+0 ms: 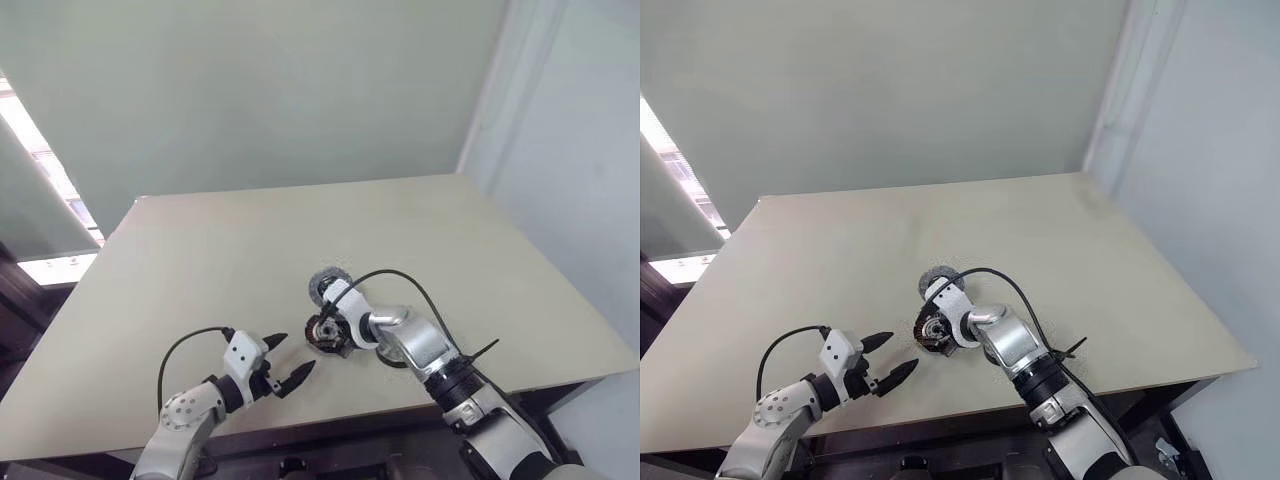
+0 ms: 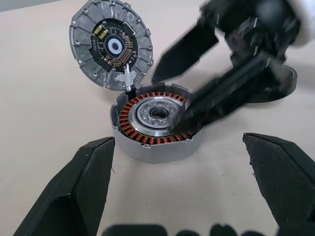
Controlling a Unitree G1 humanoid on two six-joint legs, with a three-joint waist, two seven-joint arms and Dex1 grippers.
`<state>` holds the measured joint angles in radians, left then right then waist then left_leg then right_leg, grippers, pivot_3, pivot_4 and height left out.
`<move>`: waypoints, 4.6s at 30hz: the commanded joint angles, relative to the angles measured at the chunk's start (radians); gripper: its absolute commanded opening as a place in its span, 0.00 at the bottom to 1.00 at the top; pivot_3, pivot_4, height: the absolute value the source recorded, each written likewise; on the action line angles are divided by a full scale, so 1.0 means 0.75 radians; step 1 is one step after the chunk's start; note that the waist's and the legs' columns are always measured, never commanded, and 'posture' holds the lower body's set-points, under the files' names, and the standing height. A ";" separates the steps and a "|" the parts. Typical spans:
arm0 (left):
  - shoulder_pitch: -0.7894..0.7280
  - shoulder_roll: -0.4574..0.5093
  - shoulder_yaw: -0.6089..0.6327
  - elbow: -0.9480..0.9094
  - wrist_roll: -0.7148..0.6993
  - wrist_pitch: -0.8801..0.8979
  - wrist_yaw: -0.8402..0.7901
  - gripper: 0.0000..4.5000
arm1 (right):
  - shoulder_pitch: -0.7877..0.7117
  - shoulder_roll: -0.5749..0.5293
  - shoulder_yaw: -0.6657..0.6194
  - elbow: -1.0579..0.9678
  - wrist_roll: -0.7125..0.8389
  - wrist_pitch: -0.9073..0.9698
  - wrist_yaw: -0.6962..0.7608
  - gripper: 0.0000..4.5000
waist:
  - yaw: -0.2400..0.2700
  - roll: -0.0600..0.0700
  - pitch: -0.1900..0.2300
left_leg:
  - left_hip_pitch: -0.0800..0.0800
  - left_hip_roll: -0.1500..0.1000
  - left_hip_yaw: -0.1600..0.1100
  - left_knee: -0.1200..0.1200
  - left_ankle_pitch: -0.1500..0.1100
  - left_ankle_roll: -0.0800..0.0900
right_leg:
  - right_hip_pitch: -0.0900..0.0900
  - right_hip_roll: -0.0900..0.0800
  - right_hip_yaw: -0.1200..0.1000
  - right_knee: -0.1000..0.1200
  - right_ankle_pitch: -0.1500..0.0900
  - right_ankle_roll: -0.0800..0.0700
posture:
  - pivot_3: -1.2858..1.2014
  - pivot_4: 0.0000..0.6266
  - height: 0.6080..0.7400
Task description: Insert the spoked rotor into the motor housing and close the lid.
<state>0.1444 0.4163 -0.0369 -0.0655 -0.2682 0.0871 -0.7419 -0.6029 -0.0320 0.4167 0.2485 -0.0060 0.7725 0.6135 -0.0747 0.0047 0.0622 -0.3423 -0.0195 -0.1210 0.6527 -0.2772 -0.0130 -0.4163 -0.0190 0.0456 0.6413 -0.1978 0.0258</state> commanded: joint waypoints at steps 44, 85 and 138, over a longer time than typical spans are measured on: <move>-0.021 -0.015 -0.008 -0.010 -0.003 -0.027 -0.001 1.00 | 0.236 -0.112 -1.006 -0.518 0.475 0.571 -0.310 1.00 | 0.003 0.000 0.000 | 0.000 0.000 0.002 -0.001 0.000 0.000 | 0.000 0.000 0.002 -0.001 -0.001 -0.002 | 0.52 0.00 1.00; -0.029 -0.007 -0.004 -0.010 -0.006 -0.013 -0.016 1.00 | 0.323 0.358 -1.610 -0.547 0.797 1.123 -0.666 0.55 | -0.001 0.005 0.000 | -0.001 0.001 0.004 -0.004 0.000 0.000 | -0.003 0.001 0.003 -0.001 -0.002 -0.003 | 0.52 0.00 1.00; 0.023 0.005 0.051 -0.070 -0.047 0.034 0.003 1.00 | 0.227 0.546 -0.941 -0.158 1.214 0.603 -0.875 0.09 | -0.014 0.007 0.000 | -0.009 0.002 0.005 -0.006 0.000 0.001 | -0.011 0.002 0.004 -0.002 -0.002 -0.004 | 0.52 0.00 1.00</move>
<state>0.1694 0.4178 -0.0104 -0.0759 -0.2916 0.1212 -0.7403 -0.4484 0.1734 -0.3155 0.1373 0.8823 1.2584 -0.0600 -0.0851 0.0098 0.0622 -0.3488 -0.0178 -0.1170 0.6481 -0.2770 -0.0126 -0.4248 -0.0175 0.0487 0.6397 -0.1995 0.0232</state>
